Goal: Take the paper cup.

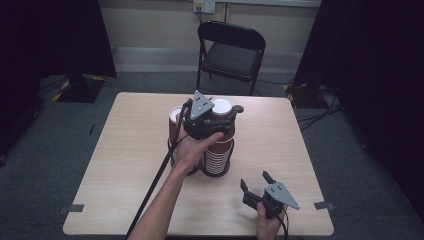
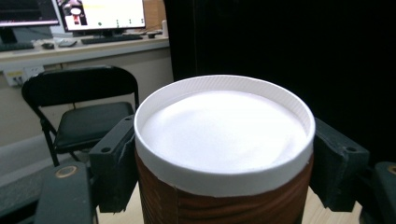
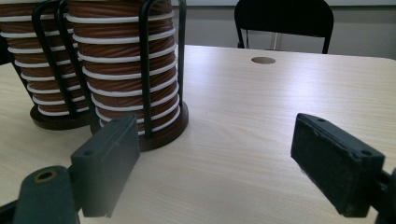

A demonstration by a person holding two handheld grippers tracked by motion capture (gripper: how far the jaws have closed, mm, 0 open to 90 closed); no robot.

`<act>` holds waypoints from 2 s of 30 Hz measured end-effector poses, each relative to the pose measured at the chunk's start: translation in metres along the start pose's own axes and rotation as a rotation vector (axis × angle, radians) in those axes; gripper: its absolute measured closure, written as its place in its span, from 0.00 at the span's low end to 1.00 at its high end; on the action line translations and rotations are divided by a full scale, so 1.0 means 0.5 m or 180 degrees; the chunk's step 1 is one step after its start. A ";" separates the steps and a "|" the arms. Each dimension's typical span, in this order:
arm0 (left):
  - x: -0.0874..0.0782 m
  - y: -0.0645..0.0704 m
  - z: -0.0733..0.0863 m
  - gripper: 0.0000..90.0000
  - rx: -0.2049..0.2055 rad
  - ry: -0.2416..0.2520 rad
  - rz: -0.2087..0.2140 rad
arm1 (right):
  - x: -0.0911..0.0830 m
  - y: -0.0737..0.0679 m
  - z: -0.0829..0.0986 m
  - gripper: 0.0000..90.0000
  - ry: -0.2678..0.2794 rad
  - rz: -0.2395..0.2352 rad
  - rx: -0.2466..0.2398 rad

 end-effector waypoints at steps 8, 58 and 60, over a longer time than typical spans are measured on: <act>-0.012 0.003 -0.019 0.25 -0.0023 0.0146 0.0075 | 0.001 0.000 0.000 0.16 -0.0013 -0.0009 0.0001; -0.144 -0.053 -0.047 0.25 -0.0398 0.0544 -0.0077 | 0.001 0.000 0.000 0.16 -0.0009 0.0008 0.0003; -0.149 -0.049 -0.047 0.25 -0.0393 0.0549 -0.0052 | 0.001 0.000 0.000 0.16 -0.0009 0.0009 0.0005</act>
Point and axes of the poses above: each handheld gripper's, and its own axes: x roughly forward along the jaws, z roughly out of its underside, y roughly to its right, the point moved 4 cm from there along x, roughly forward along the jaws, and after that the axes turned 7 degrees about -z, right-handed, at the moved point
